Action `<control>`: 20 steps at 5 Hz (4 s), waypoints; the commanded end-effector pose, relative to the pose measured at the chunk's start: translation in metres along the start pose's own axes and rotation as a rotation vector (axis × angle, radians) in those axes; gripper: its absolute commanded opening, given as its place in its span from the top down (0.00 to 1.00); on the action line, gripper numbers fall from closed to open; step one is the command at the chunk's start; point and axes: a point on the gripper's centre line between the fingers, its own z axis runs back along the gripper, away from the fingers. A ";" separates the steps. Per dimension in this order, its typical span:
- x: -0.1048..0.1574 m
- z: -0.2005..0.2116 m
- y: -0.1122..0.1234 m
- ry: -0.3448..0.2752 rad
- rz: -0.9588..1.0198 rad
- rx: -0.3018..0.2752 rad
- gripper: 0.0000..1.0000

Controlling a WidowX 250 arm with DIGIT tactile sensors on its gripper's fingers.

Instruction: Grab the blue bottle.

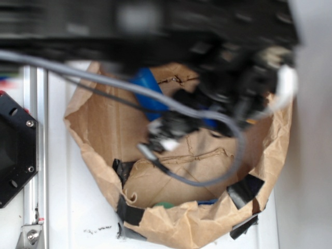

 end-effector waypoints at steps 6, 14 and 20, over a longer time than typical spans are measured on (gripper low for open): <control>-0.031 -0.047 0.007 0.041 -0.070 0.124 0.00; -0.032 -0.077 0.034 0.028 -0.011 0.154 0.00; -0.006 0.019 -0.022 -0.042 0.452 0.142 1.00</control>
